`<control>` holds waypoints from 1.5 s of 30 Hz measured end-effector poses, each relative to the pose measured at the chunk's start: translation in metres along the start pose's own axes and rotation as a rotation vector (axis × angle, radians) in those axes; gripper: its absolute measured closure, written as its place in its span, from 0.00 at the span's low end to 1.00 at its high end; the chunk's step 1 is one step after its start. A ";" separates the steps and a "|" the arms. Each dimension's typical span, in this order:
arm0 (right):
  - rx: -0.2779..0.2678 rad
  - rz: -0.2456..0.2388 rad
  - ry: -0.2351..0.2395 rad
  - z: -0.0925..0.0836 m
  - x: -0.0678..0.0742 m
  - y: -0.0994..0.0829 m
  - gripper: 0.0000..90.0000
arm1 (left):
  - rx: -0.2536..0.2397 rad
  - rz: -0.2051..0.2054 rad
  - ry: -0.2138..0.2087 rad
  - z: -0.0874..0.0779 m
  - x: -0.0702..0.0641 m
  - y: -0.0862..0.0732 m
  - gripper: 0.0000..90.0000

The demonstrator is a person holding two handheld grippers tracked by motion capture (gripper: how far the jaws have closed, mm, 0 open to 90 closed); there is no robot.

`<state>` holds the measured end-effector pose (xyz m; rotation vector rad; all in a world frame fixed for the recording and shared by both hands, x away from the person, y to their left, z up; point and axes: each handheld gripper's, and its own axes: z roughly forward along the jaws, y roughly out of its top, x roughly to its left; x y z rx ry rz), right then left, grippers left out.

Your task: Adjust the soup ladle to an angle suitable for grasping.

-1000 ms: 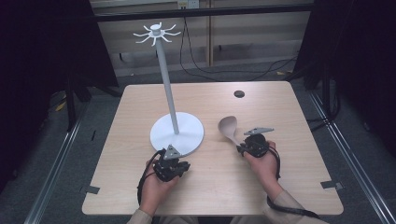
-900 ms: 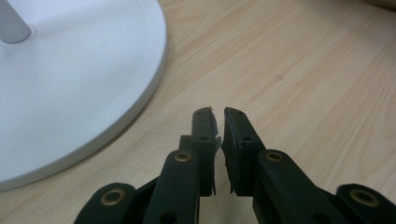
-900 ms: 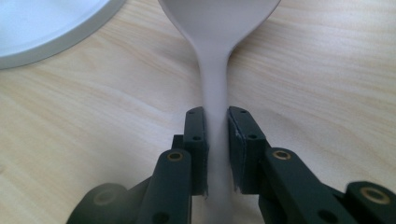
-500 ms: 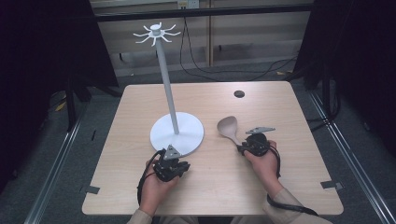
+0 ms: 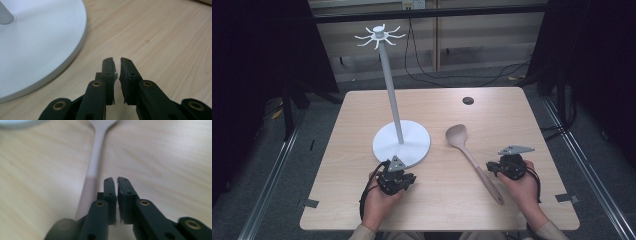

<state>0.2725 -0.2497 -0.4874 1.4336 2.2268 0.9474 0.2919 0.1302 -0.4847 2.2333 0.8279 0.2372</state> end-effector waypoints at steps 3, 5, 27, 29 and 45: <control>0.055 -0.021 0.007 -0.005 -0.001 -0.015 1.00 | 0.001 0.001 -0.002 0.000 -0.001 0.001 0.91; 0.051 -0.024 0.020 -0.007 0.000 -0.018 1.00 | -0.008 -0.004 -0.001 0.001 -0.002 0.001 0.91; 0.048 -0.175 0.197 0.016 0.089 -0.006 1.00 | -0.008 -0.018 0.009 0.000 -0.002 0.001 0.84; 0.042 -0.190 0.209 0.021 0.097 -0.002 1.00 | -0.007 -0.017 0.014 -0.002 -0.001 0.000 0.83; 0.033 -0.258 0.278 0.051 0.130 0.023 1.00 | -0.027 -0.072 0.062 -0.019 0.012 -0.015 0.81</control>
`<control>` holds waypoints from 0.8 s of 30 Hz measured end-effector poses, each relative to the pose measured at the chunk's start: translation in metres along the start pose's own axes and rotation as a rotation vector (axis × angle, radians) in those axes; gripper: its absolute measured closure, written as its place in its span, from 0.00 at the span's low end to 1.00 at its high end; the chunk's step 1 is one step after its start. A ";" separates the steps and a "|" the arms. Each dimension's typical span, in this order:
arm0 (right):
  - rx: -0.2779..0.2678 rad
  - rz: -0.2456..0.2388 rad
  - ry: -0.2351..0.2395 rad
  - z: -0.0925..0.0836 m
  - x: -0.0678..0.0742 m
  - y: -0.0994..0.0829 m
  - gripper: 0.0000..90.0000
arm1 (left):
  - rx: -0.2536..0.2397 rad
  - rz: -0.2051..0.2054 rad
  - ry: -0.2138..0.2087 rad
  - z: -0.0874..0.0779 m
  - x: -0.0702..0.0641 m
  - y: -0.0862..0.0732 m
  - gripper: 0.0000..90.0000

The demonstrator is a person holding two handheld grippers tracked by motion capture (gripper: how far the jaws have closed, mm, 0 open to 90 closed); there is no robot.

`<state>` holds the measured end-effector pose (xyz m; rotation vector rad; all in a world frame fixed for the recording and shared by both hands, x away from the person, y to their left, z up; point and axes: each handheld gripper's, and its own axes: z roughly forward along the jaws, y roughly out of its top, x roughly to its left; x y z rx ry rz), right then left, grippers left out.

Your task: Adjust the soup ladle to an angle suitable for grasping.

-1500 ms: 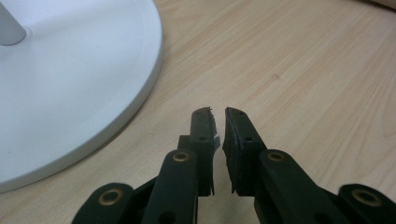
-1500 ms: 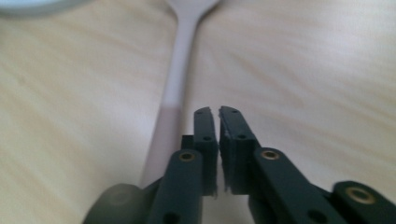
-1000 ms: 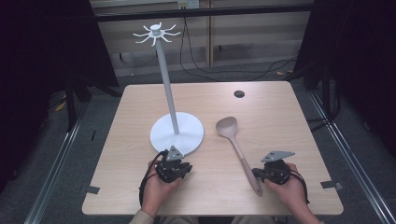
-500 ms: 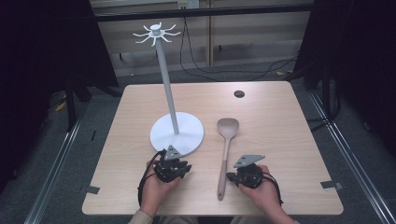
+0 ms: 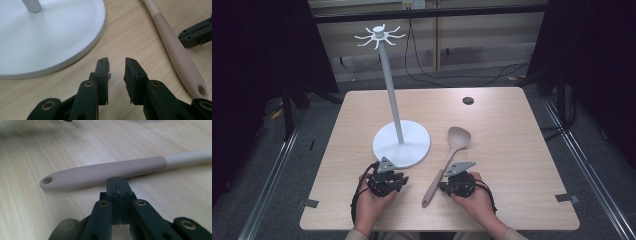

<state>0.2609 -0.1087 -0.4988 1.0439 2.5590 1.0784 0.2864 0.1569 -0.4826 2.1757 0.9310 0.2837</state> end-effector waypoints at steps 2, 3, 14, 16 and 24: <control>0.001 -0.018 -0.008 0.002 0.001 0.003 1.00 | 0.004 -0.007 0.002 -0.002 0.001 -0.002 0.81; -0.007 -0.021 0.002 0.003 0.001 0.005 1.00 | 0.000 -0.010 0.004 -0.002 0.002 -0.003 0.81; -0.005 -0.065 0.039 0.017 0.005 0.016 0.98 | -0.004 -0.030 0.022 -0.010 0.009 -0.010 0.80; -0.002 -0.074 0.046 0.020 0.005 0.019 0.98 | -0.004 -0.036 0.024 -0.011 0.010 -0.010 0.80; -0.014 -0.100 0.082 0.035 0.009 0.032 0.98 | -0.022 -0.069 0.039 -0.014 0.015 -0.013 0.79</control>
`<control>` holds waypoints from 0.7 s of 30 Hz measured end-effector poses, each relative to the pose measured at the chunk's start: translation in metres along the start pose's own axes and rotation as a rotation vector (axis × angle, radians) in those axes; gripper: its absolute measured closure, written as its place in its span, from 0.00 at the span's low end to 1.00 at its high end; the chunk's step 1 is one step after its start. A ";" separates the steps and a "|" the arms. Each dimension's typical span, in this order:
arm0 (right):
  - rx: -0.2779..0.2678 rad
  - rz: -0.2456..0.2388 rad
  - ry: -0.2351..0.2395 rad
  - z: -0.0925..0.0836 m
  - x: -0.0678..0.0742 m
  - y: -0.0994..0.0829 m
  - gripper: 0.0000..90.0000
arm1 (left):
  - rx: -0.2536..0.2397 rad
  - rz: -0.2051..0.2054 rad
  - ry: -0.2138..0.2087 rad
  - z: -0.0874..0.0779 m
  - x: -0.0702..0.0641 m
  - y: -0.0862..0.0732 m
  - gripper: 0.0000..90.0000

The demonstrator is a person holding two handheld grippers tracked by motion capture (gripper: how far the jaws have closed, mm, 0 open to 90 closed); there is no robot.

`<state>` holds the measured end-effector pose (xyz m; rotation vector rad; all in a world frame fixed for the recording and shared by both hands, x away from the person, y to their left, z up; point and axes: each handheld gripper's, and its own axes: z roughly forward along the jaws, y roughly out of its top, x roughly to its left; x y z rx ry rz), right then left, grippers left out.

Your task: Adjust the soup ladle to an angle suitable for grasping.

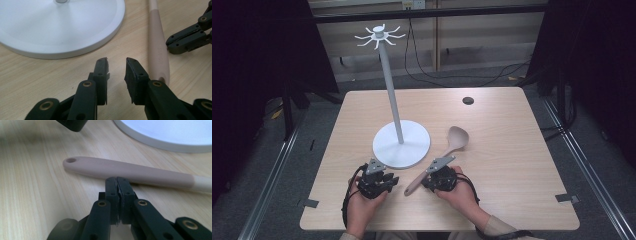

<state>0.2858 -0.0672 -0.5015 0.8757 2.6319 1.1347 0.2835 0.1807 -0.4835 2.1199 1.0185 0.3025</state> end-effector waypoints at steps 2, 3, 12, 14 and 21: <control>-0.003 -0.007 0.005 0.003 -0.001 0.002 0.97 | 0.001 -0.003 0.005 -0.001 0.001 -0.001 0.79; 0.000 -0.013 0.018 0.003 -0.001 0.003 0.97 | -0.002 -0.011 0.005 -0.001 0.001 -0.001 0.78; 0.060 -0.087 0.074 0.000 -0.010 0.008 0.86 | -0.019 -0.058 0.008 -0.002 0.006 -0.004 0.69; 0.079 -0.123 0.090 -0.001 -0.011 0.009 0.83 | -0.021 -0.060 0.017 -0.003 0.006 -0.005 0.67; 0.153 -0.181 0.101 -0.011 -0.021 0.012 0.74 | -0.030 -0.073 0.031 -0.005 0.008 -0.007 0.57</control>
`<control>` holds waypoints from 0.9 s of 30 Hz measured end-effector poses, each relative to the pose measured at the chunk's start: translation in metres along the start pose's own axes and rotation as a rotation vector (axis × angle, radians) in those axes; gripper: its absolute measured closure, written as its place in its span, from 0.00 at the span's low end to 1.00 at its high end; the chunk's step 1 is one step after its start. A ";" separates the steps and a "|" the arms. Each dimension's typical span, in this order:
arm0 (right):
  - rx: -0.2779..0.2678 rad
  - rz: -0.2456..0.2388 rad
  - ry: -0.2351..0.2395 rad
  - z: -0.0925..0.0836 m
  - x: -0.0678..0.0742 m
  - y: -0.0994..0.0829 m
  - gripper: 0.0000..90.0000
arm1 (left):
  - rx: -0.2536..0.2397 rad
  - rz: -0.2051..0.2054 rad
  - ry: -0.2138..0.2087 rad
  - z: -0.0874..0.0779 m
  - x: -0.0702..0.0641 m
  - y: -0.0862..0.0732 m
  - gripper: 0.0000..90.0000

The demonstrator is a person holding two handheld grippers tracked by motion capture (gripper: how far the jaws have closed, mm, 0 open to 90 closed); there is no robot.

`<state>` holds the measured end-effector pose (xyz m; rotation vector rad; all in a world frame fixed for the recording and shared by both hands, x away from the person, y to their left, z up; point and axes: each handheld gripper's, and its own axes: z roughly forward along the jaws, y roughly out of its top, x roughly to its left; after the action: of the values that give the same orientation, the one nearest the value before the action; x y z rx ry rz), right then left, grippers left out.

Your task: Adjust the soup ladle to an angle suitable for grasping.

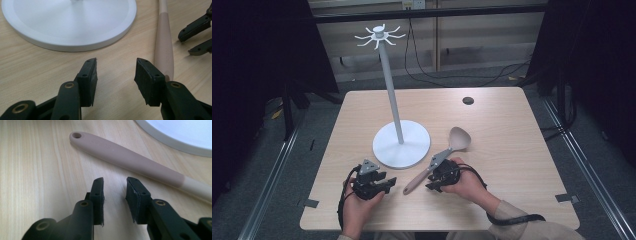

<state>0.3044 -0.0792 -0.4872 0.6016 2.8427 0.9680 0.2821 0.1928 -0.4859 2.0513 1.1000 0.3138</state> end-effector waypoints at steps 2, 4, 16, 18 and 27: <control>0.015 -0.011 0.001 -0.005 -0.003 0.001 0.73 | 0.004 -0.002 0.001 0.000 0.001 -0.001 0.56; 0.024 -0.025 -0.002 -0.010 -0.006 0.003 0.72 | -0.001 -0.007 0.005 0.000 0.001 -0.001 0.55; 0.105 -0.151 -0.029 -0.034 -0.031 0.023 0.62 | -0.004 -0.014 0.010 0.000 0.002 -0.002 0.51; 0.123 -0.168 -0.033 -0.035 -0.035 0.025 0.60 | -0.004 -0.014 0.013 0.000 0.002 -0.002 0.51; 0.179 -0.216 -0.044 -0.022 -0.048 0.030 0.45 | -0.002 -0.010 0.007 -0.001 0.004 -0.002 0.51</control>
<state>0.3541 -0.0886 -0.4536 0.3152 2.8984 0.6633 0.2827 0.1975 -0.4874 2.0438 1.1130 0.3177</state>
